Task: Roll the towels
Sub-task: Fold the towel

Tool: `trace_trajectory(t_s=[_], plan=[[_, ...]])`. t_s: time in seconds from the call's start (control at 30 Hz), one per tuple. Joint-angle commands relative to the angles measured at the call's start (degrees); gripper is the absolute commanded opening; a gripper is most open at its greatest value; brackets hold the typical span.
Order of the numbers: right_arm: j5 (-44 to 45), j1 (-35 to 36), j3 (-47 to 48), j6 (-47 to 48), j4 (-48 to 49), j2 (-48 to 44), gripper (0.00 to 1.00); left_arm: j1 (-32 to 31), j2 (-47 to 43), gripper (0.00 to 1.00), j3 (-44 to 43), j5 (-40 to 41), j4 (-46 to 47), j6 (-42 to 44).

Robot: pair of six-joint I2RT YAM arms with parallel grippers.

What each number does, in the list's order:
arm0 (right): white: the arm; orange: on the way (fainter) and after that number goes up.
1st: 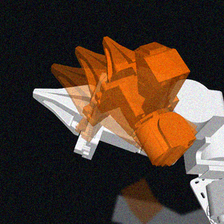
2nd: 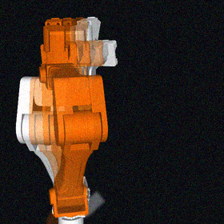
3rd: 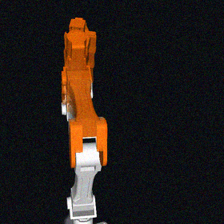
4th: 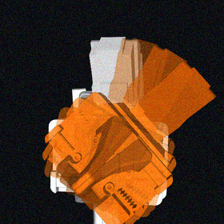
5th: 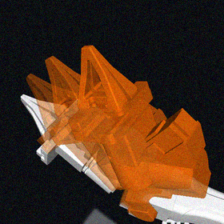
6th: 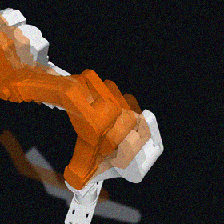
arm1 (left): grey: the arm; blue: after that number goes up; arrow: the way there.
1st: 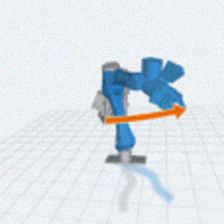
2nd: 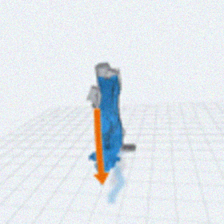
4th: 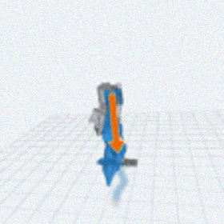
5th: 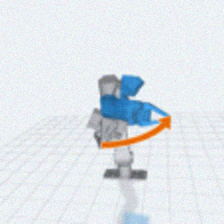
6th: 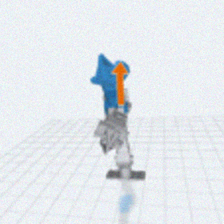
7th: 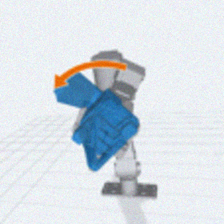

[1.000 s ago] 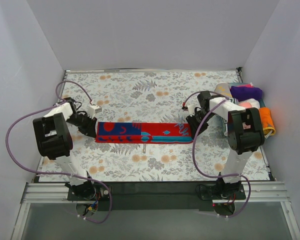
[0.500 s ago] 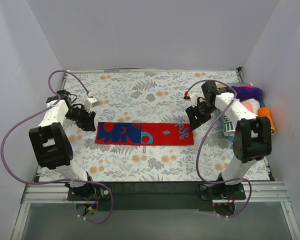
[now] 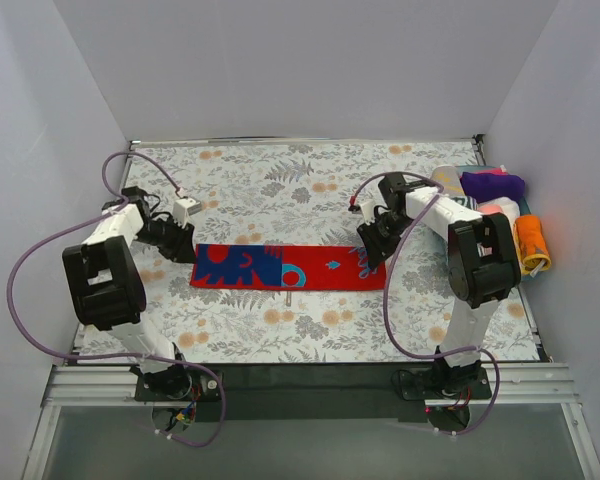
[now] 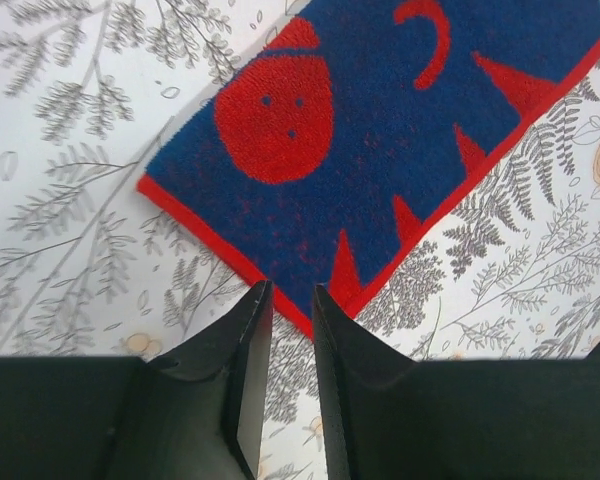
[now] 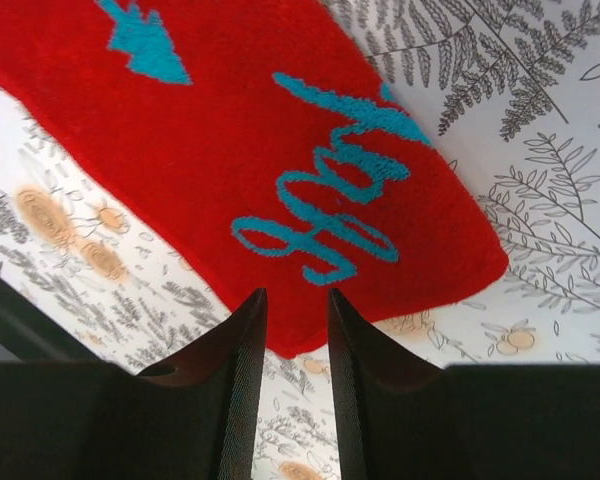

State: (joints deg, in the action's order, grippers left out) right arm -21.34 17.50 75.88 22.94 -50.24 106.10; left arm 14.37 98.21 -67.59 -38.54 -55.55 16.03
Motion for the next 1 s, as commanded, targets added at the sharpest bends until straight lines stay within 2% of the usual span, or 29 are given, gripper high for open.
trace_trajectory(t_s=[0.0, 0.17, 0.33, 0.53, 0.67, 0.97], plan=[[2.27, -0.45, -1.43, -1.23, 3.47, 1.82, 0.31, -0.84, 1.01, 0.21, 3.16, -0.66, 5.79, -5.04], [6.04, -0.45, -3.89, -0.71, 5.85, 4.02, 0.31, -0.92, 3.03, 0.18, 6.33, 3.91, 13.0, -10.4], [5.88, -0.53, -2.67, -0.53, 5.42, 4.9, 0.27, -0.92, 4.97, 0.15, 4.93, 6.64, 13.81, -11.9], [1.14, -1.5, 5.93, -0.88, 2.16, 2.0, 0.24, -0.92, 1.2, 0.13, 0.36, -2.93, 8.36, -7.68], [0.51, -1.68, 9.89, -2.19, 2.25, 2.34, 0.2, -1.01, 0.31, 0.12, -1.93, -6.54, 9.58, -10.3], [4.9, -1.94, 13.33, -3.25, 2.42, 11.31, 0.07, -1.27, 8.74, 0.1, -5.62, -9.71, 13.27, -15.68]])
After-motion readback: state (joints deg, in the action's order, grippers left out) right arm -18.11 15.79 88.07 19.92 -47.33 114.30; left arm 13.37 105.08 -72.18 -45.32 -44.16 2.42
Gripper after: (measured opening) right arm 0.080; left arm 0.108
